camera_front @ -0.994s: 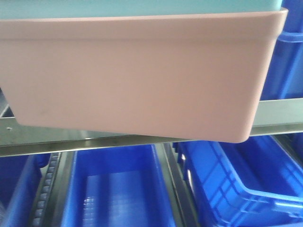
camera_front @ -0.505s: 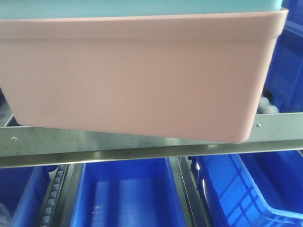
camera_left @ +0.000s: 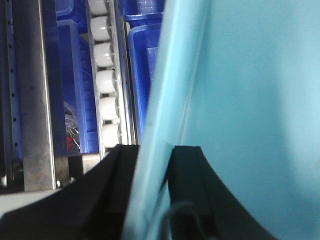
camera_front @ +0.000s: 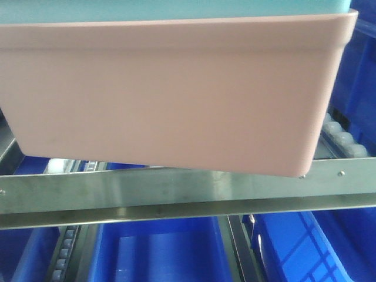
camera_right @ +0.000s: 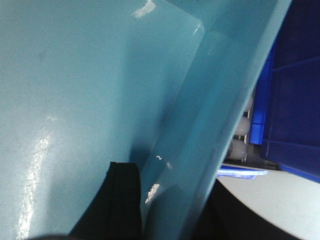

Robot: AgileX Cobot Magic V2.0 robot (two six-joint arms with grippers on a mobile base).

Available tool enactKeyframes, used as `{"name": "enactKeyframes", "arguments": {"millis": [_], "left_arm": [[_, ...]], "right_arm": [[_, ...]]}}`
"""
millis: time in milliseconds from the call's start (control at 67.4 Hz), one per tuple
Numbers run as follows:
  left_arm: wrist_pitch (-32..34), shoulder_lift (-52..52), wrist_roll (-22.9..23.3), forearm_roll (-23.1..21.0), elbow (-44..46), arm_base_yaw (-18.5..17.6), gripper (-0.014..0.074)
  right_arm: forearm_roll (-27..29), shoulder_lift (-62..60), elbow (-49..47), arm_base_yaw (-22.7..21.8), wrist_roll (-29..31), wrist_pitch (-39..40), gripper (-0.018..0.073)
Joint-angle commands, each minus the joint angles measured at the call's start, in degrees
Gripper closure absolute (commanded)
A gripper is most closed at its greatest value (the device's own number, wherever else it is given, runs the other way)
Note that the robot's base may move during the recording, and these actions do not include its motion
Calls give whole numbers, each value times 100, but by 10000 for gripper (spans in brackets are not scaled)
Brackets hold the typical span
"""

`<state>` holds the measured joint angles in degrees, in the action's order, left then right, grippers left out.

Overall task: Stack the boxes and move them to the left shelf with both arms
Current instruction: 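Hold the stacked bins above the roller shelf as the base approaches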

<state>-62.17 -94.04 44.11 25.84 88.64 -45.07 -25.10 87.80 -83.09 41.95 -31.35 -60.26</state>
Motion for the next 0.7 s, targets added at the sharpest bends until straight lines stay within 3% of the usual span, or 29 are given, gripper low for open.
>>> {"name": "enactKeyframes", "arguments": {"millis": [0, 683], "left_arm": [[1274, 259, 22, -284, 273, -238, 599], [1274, 259, 22, -284, 273, -238, 599]], "right_arm": [[447, -215, -255, 172, 126, 1366, 503], [447, -215, -255, 172, 126, 1366, 503]]}}
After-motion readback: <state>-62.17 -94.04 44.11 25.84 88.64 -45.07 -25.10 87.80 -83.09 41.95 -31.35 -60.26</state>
